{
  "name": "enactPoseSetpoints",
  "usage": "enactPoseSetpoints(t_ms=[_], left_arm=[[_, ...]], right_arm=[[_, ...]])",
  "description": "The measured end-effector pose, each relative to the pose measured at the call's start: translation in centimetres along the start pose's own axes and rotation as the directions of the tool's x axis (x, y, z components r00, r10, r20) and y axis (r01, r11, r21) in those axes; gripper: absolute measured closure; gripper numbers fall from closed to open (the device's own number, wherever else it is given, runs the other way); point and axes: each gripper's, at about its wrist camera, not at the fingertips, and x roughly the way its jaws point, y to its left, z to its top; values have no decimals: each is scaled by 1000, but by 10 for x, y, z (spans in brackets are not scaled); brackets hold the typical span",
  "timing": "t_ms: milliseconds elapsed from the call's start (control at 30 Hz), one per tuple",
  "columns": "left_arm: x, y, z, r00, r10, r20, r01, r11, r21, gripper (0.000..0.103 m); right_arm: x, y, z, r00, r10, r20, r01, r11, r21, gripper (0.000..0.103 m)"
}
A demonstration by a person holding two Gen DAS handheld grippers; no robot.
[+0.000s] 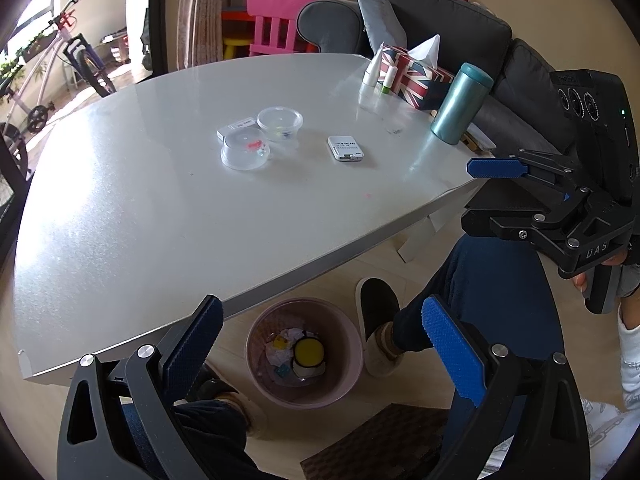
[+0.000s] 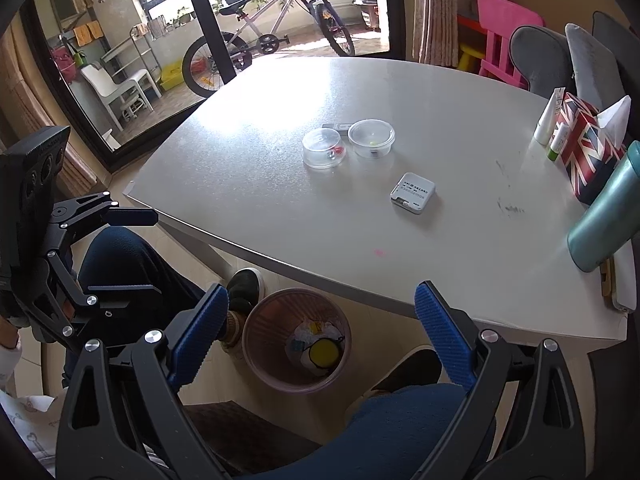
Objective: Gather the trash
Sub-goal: 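Move both open tools back up over the table, then grasp the white printed card box with the right tool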
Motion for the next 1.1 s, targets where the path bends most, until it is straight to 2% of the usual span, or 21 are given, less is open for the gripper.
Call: enactPoseSetpoints(t_ms=[300,600,1100], left_arm=[[-1,10,13,999,14,29,-14,1000,-13,7],[2,28,32,997,37,61,-35,999,-36,7],[14,41,63,995,58,84,-54,997,-47,7]], right_arm=[[3,-10,7,999,-34,11,34,999,21,9],[14,-29,29,997,-71,22,70,997,45,8],[53,-59,65,993,-116,-22,117,992,48,8]])
